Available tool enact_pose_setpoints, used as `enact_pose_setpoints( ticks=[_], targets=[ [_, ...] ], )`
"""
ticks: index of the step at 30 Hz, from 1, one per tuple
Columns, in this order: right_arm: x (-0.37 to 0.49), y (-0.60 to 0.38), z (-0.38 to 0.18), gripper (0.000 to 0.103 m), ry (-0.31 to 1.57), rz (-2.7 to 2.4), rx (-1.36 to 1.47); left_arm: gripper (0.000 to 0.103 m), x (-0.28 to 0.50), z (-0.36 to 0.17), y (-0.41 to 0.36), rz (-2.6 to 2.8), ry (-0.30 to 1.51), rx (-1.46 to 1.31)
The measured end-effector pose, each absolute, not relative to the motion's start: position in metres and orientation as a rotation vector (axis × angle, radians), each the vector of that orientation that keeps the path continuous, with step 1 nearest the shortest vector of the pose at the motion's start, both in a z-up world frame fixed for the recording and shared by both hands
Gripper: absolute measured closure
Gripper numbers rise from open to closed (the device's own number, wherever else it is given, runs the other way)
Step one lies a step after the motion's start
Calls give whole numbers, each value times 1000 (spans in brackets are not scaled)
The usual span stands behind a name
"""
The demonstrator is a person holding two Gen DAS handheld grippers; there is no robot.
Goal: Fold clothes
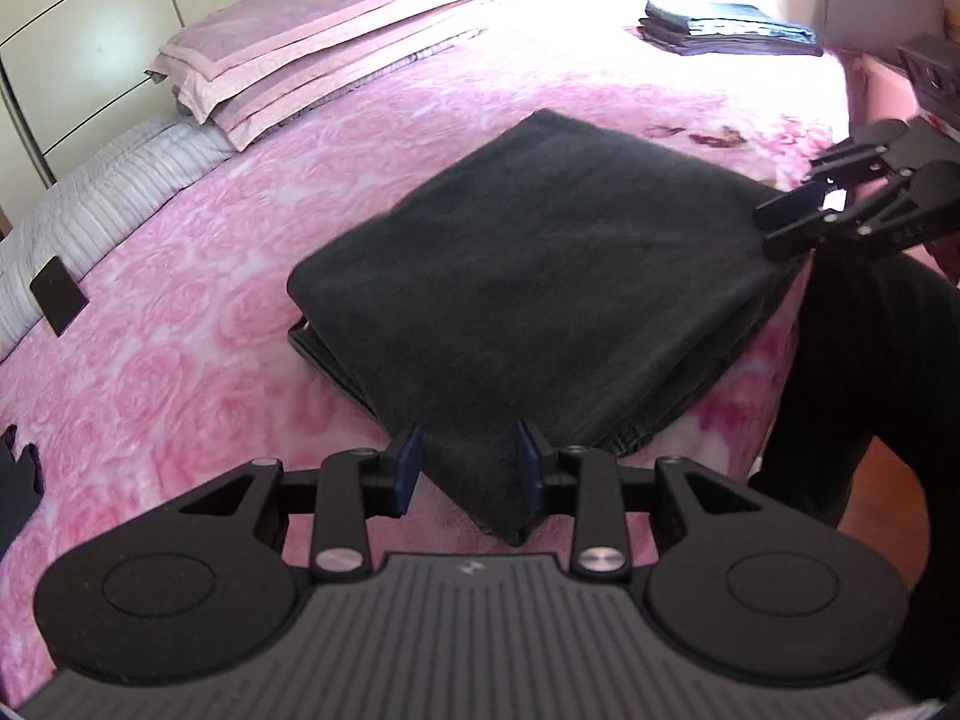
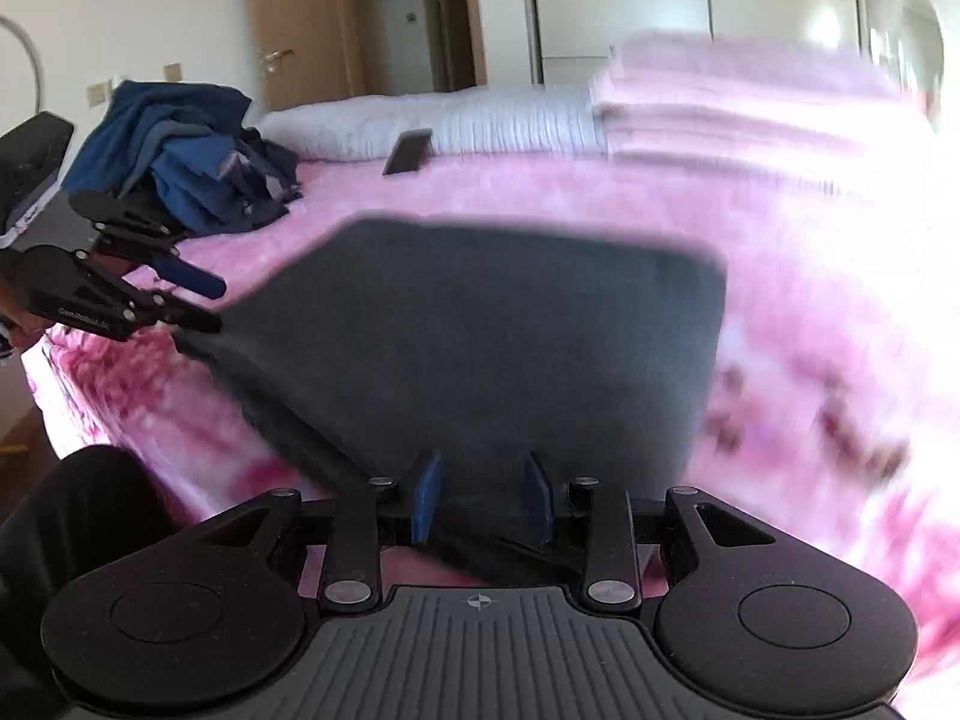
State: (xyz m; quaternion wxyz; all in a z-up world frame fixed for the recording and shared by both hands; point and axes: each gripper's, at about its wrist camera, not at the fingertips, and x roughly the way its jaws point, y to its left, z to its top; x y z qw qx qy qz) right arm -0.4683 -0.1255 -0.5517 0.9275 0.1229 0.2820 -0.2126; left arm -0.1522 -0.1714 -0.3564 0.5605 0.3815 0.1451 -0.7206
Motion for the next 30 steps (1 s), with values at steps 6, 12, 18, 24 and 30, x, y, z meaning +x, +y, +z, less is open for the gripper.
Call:
enact_pose_setpoints(
  ticks=[6, 12, 18, 24, 30],
  targets=[
    [-478, -126, -540, 69, 532, -461, 276, 76, -161, -341, -168, -1704, 312, 923],
    [-484, -134, -547, 69, 545, -438, 314, 76, -168, -356, -168, -1679, 292, 948],
    [-502, -144, -531, 69, 464, -519, 400, 77, -171, -335, -164, -1715, 287, 917],
    [-504, -147, -544, 68, 507, -526, 416, 77, -179, -359, -160, -1704, 261, 977],
    [-512, -147, -531, 58, 512, -540, 432, 77, -182, -359, -156, -1692, 245, 986]
  ],
)
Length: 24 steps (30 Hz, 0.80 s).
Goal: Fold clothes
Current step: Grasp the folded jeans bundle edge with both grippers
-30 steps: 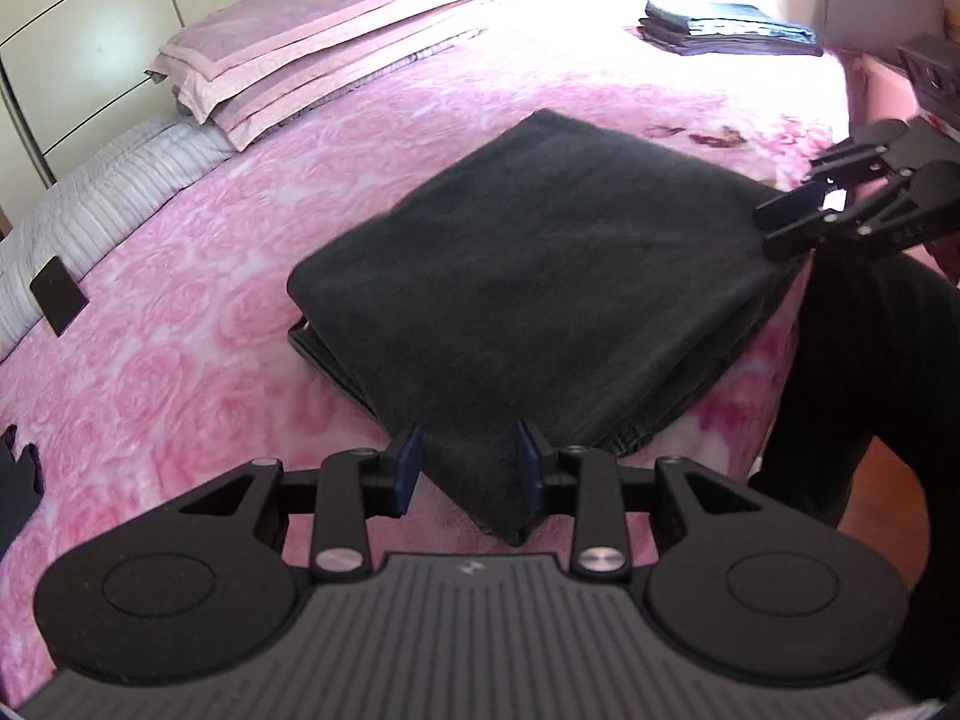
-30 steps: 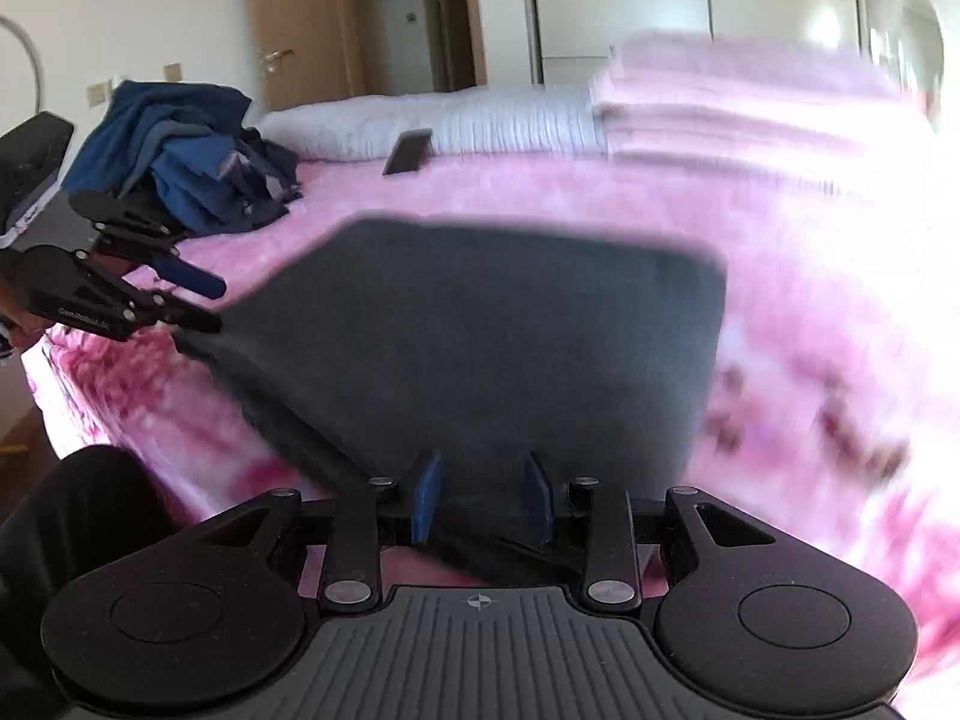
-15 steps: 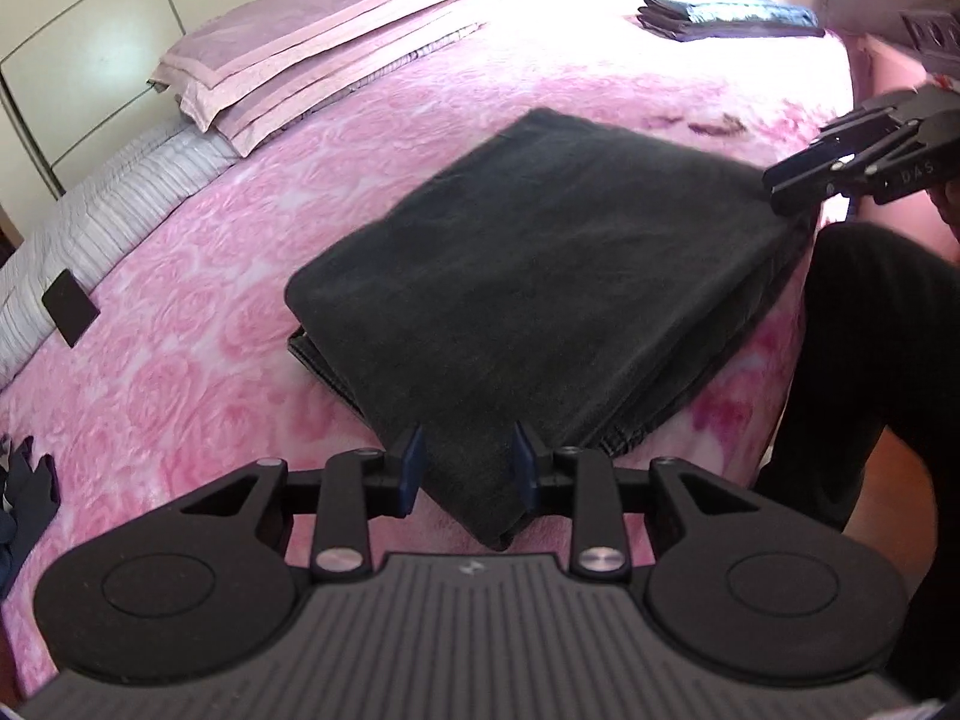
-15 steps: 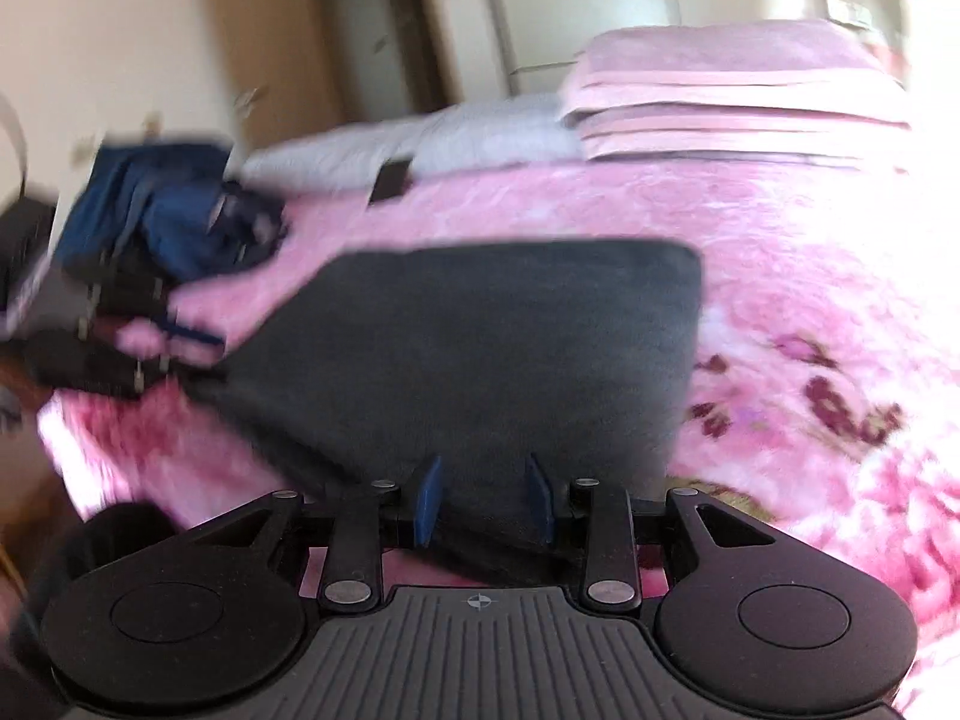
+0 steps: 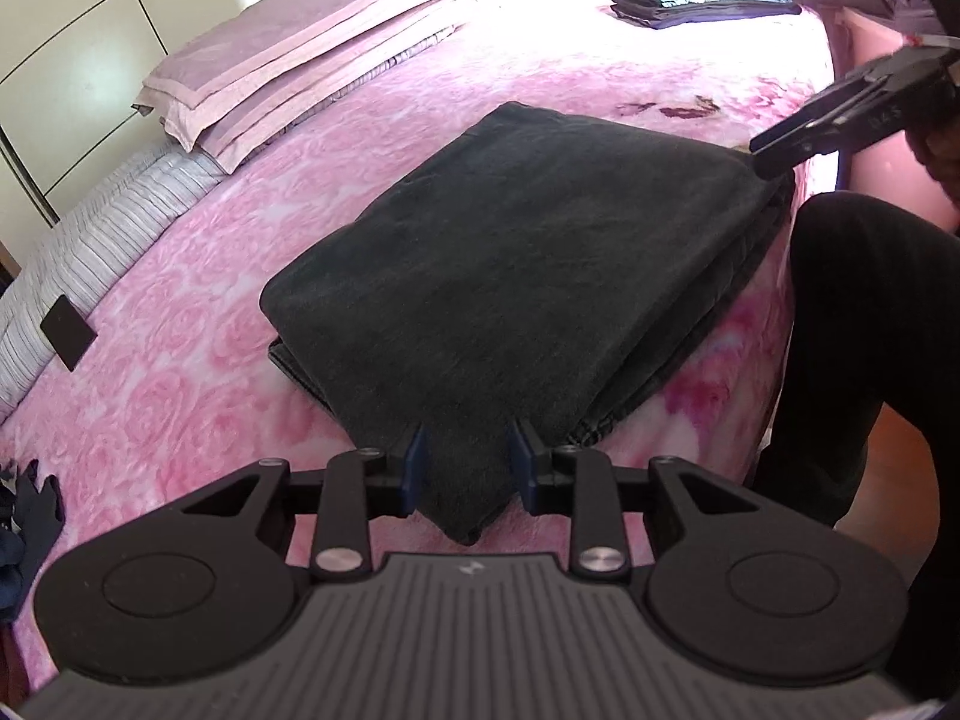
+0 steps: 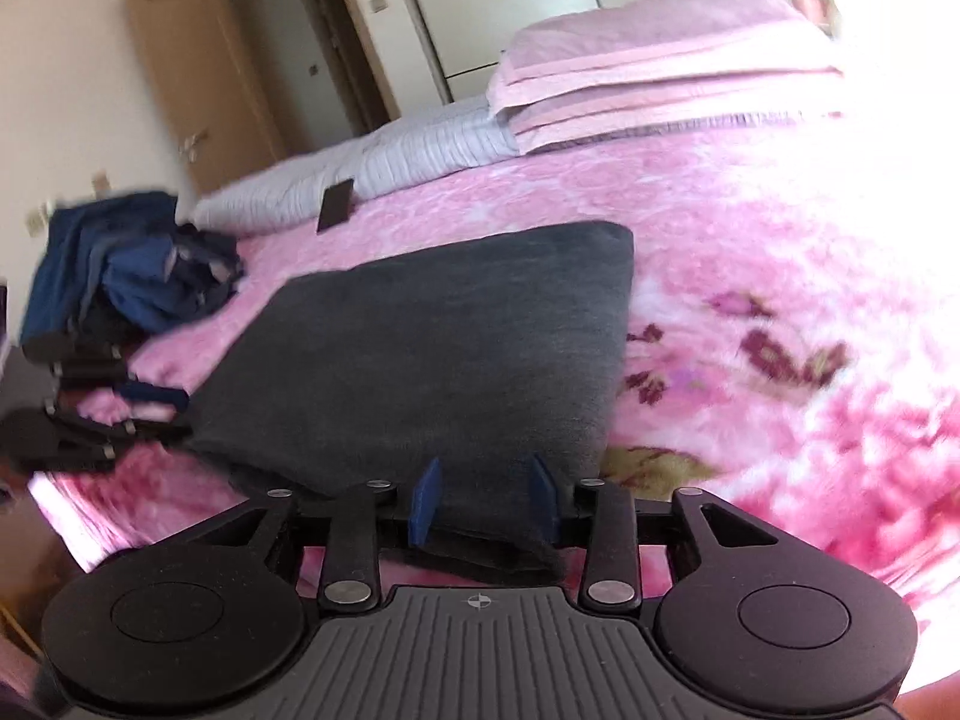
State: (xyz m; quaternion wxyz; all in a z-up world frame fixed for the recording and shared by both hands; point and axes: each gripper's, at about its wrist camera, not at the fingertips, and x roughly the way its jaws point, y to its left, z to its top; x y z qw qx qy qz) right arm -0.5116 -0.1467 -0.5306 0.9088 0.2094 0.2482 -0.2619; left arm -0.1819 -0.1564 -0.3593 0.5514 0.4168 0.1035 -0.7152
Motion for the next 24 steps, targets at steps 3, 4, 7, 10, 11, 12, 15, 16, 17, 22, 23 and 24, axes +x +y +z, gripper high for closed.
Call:
enact_pose_setpoints(
  ticks=[3, 4, 7, 10, 11, 12, 15, 16, 17, 22, 23, 24],
  targets=[
    [-495, -117, -523, 41, 603, -458, 142, 77, -183, -359, -157, -1692, 235, 997],
    [-488, -105, -523, 41, 632, -421, 31, 76, -184, -358, -157, -1690, 226, 1003],
    [-473, -91, -532, 41, 700, -367, -170, 71, -186, -357, -157, -1680, 197, 1020],
    [-458, -85, -545, 41, 761, -334, -318, 60, -187, -352, -155, -1656, 151, 1021],
    [-454, -84, -549, 41, 781, -323, -367, 53, -188, -349, -153, -1649, 123, 1016],
    [-449, -82, -553, 41, 800, -311, -417, 47, -189, -347, -151, -1643, 92, 1012],
    [-434, -76, -566, 35, 857, -275, -566, 16, -198, -345, -136, -1667, -39, 1001],
    [-430, -74, -570, 33, 875, -263, -616, 15, -204, -348, -131, -1678, -94, 1018],
    [-426, -73, -573, 33, 891, -252, -658, 15, -210, -352, -127, -1680, -152, 1049],
    [-423, -79, -569, 33, 898, -249, -628, 14, -244, -386, -122, -1650, -393, 1247],
    [-423, -80, -569, 33, 900, -248, -622, 14, -249, -394, -122, -1638, -430, 1281],
    [-422, -81, -568, 33, 901, -248, -616, 14, -253, -401, -122, -1629, -461, 1308]
  ],
)
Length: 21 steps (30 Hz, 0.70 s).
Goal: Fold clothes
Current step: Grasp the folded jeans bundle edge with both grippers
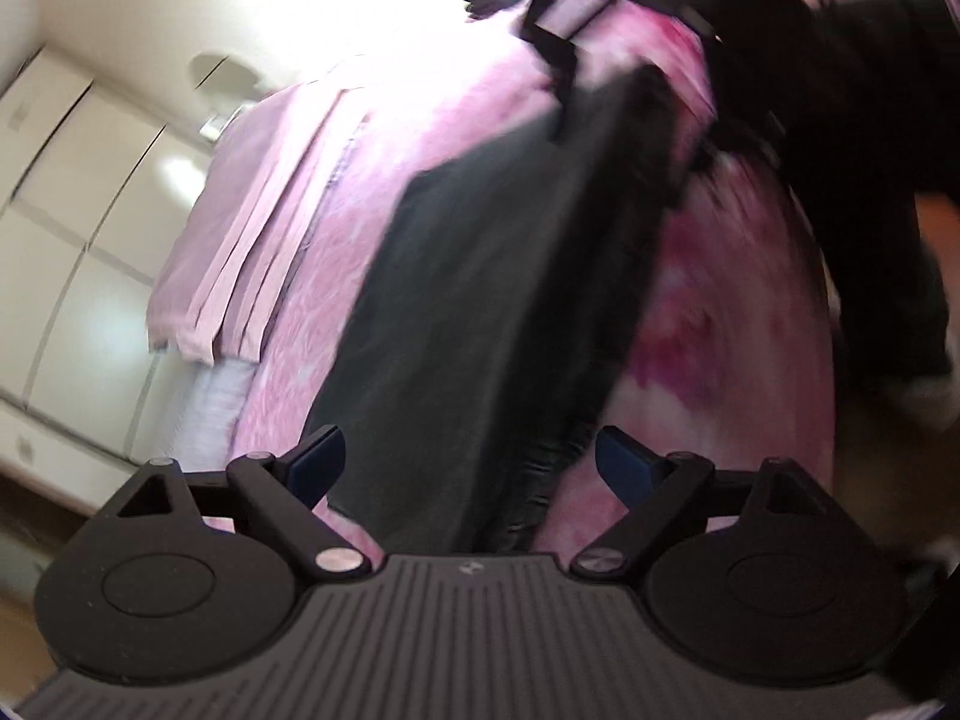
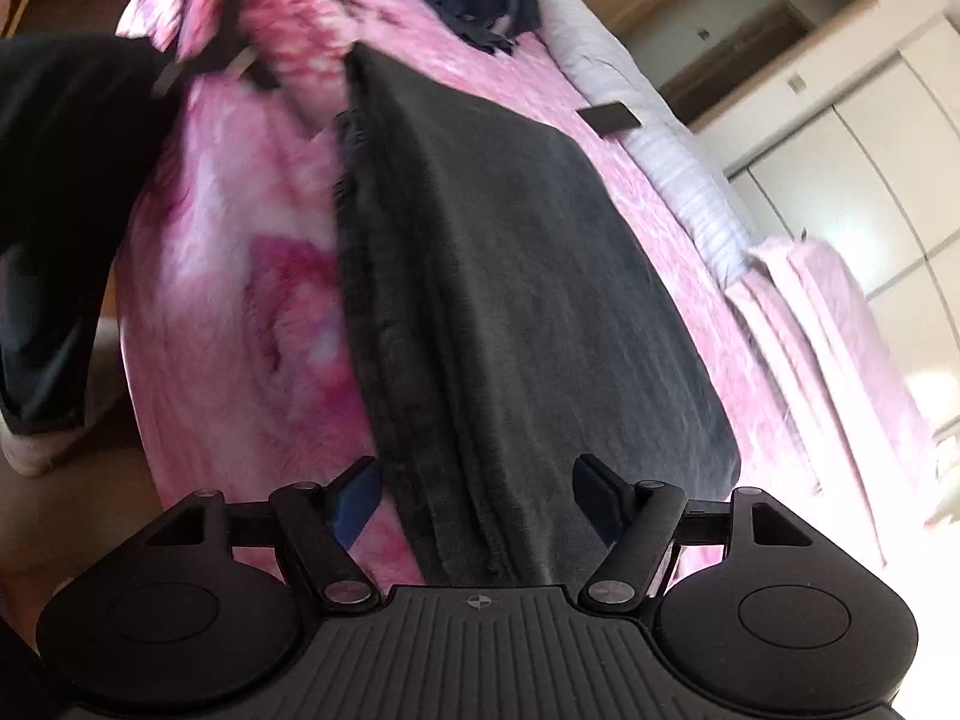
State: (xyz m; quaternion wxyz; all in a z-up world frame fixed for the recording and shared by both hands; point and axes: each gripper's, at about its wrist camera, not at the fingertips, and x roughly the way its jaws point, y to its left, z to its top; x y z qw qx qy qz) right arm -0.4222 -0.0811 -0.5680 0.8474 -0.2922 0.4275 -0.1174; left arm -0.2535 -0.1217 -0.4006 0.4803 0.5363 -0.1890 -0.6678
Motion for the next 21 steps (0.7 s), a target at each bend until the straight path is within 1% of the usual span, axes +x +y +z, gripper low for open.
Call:
enact_pose_setpoints(
  ticks=[4, 6, 12, 17, 20, 21],
  targets=[
    [-421, -79, -567, 34, 899, -247, -625, 14, -261, -415, -123, -1623, -500, 1335],
    [-419, -78, -566, 36, 900, -241, -623, 14, -262, -418, -124, -1623, -498, 1328],
    [-413, -77, -566, 36, 905, -224, -622, 14, -263, -424, -131, -1618, -467, 1311],
    [-403, -66, -579, 36, 889, -203, -763, 14, -266, -425, -135, -1625, -460, 1295],
    [-405, -76, -575, 35, 868, -195, -760, 14, -268, -426, -136, -1619, -488, 1295],
    [-406, -79, -573, 37, 861, -192, -758, 14, -269, -427, -136, -1617, -494, 1290]
  ],
)
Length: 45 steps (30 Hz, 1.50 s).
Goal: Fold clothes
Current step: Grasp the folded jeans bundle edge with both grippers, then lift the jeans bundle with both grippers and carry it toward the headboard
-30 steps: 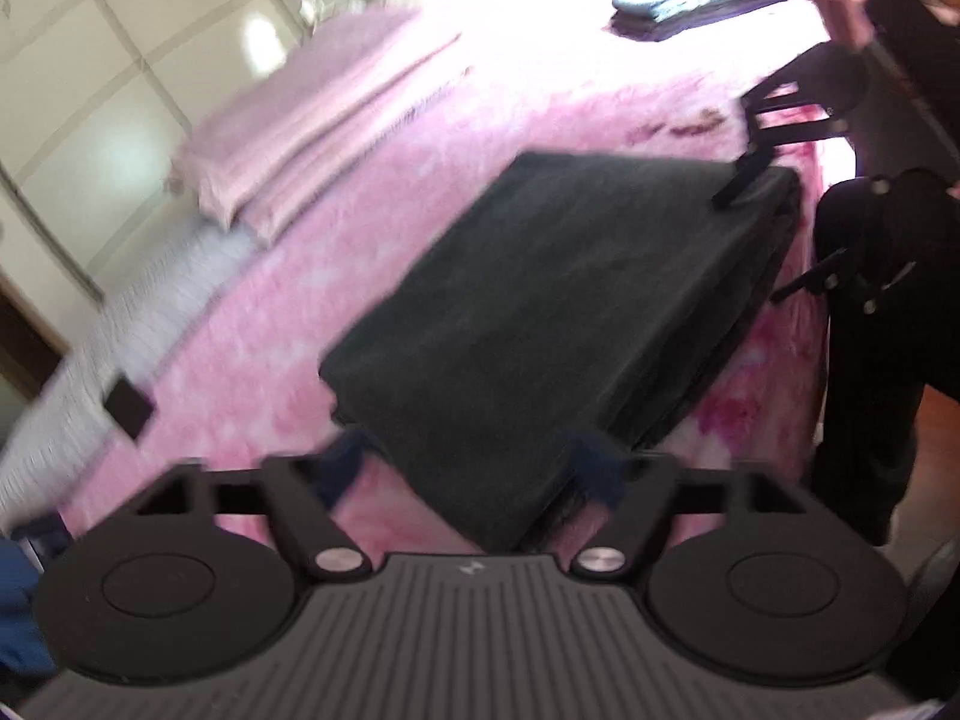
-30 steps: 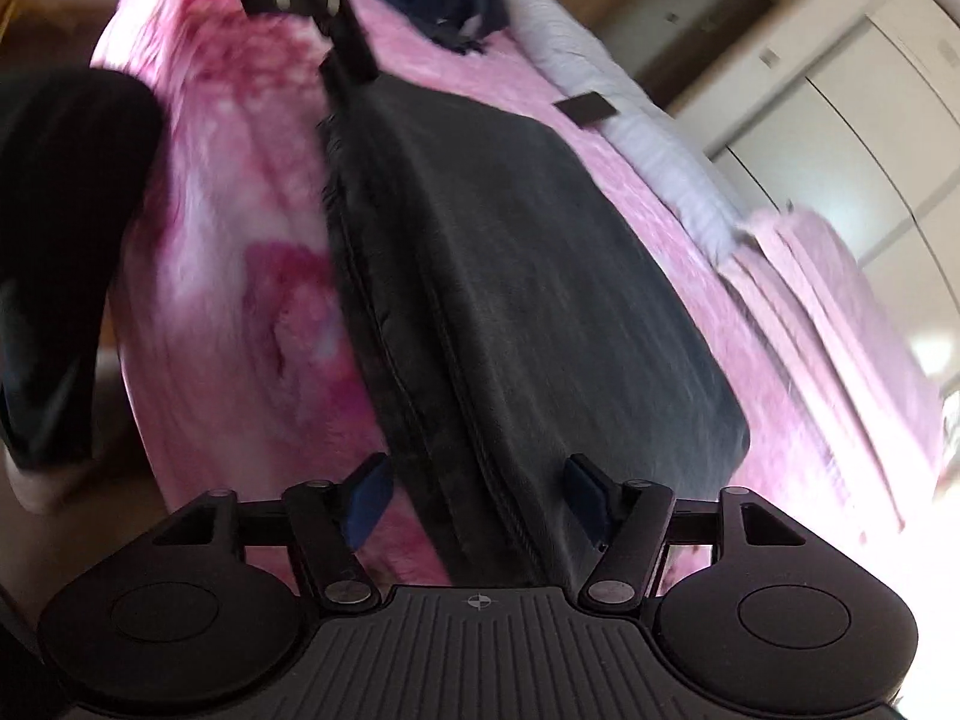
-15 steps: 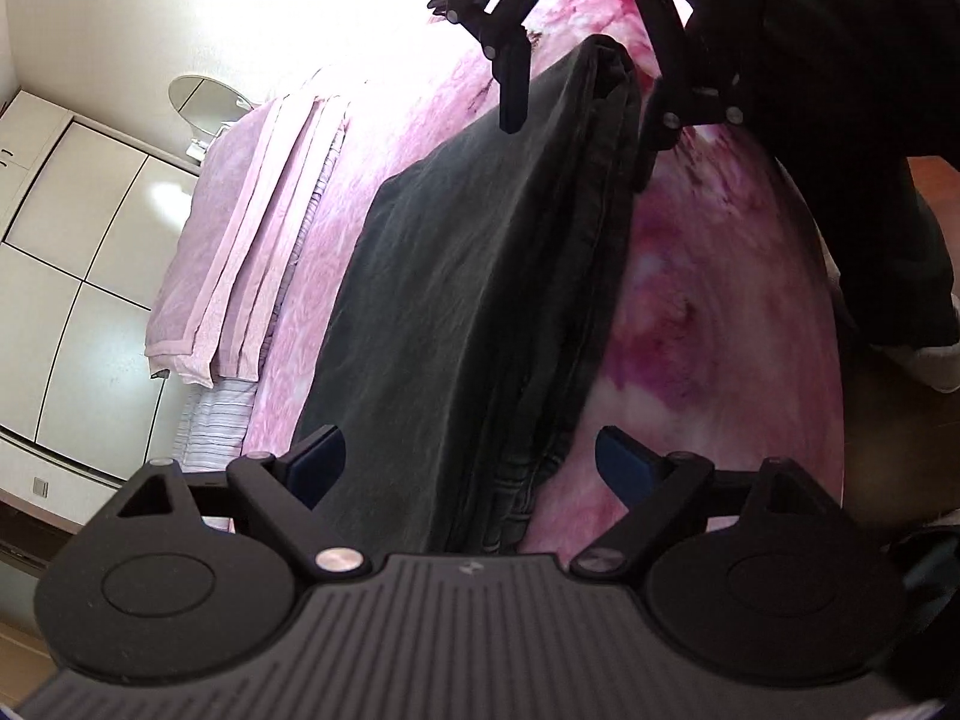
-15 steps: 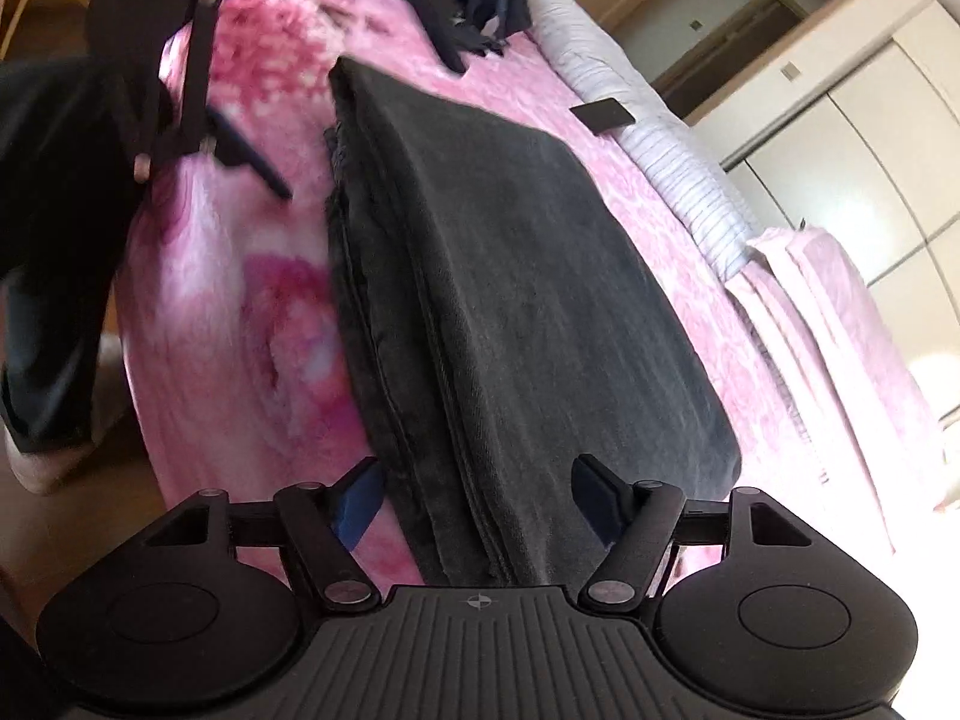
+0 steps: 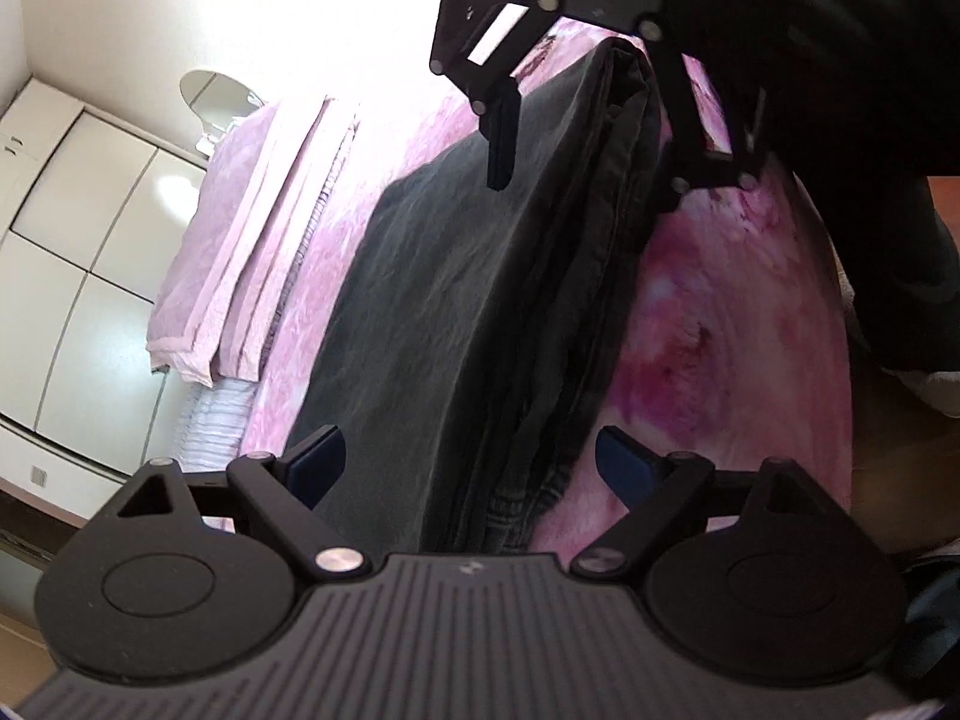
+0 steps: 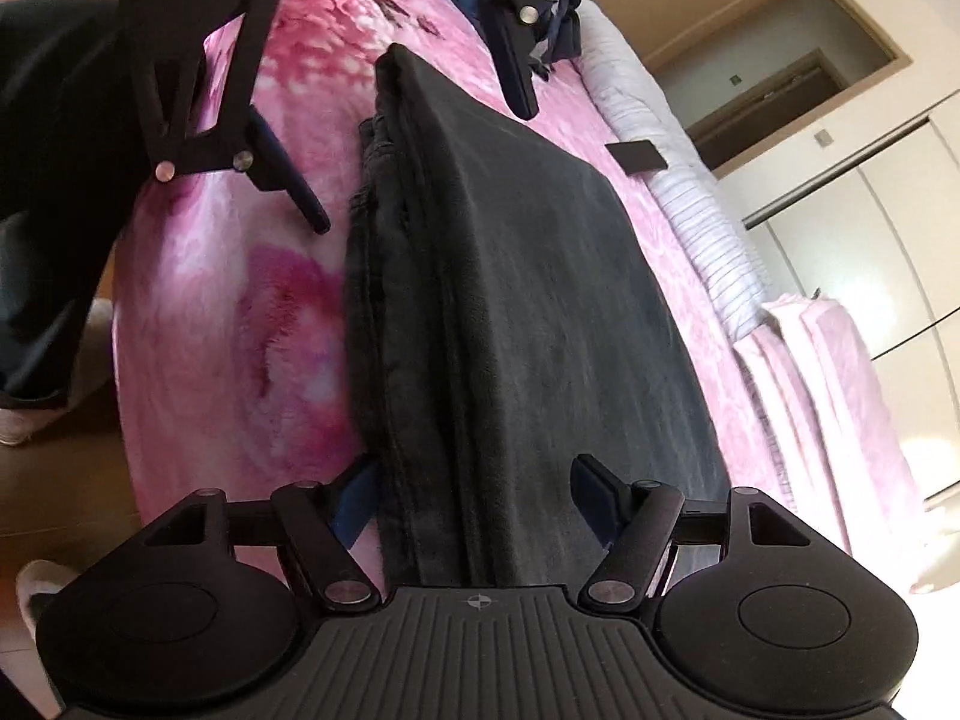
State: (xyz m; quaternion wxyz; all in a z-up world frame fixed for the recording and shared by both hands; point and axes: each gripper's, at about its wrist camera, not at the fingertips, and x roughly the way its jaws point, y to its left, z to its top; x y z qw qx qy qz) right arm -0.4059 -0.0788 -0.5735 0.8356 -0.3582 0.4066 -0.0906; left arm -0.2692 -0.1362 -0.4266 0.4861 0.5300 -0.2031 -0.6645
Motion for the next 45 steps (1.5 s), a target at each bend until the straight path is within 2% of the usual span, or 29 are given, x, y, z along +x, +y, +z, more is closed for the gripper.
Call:
enact_pose_setpoints(
  ticks=[1, 2, 4, 9, 10, 11, 12, 17, 20, 25, 30, 32, 34, 36, 45],
  targets=[
    [-407, -82, -572, 57, 854, -189, -757, 14, -270, -427, -137, -1615, -495, 1285],
    [-409, -82, -567, 65, 846, -186, -753, 14, -271, -427, -138, -1612, -499, 1283],
    [-411, -82, -561, 74, 836, -186, -743, 14, -273, -429, -140, -1592, -523, 1287],
    [-415, -82, -554, 75, 819, -196, -714, 17, -271, -438, -150, -1503, -573, 1333],
    [-416, -82, -553, 75, 815, -198, -709, 25, -268, -439, -152, -1490, -564, 1340],
    [-417, -82, -552, 75, 812, -200, -703, 41, -265, -439, -155, -1476, -555, 1346],
    [-418, -82, -550, 75, 808, -203, -697, 48, -263, -440, -157, -1462, -546, 1353],
    [-422, -82, -543, 75, 790, -213, -669, 59, -253, -435, -162, -1471, -479, 1339],
    [-424, -82, -539, 72, 780, -219, -651, 61, -248, -429, -165, -1492, -452, 1329],
    [-431, -74, -552, 57, 795, -218, -675, 62, -242, -423, -168, -1524, -423, 1320],
    [-426, -77, -573, 55, 838, -246, -783, 62, -237, -422, -169, -1539, -409, 1322],
    [-423, -81, -579, 50, 859, -259, -823, 62, -236, -421, -170, -1539, -405, 1325],
    [-421, -84, -582, 39, 860, -272, -851, 61, -235, -421, -170, -1540, -400, 1329],
    [-420, -87, -582, 34, 853, -283, -860, 61, -233, -422, -170, -1540, -397, 1334],
    [-432, -95, -576, 34, 889, -329, -814, 61, -224, -426, -165, -1543, -394, 1344]
  ],
)
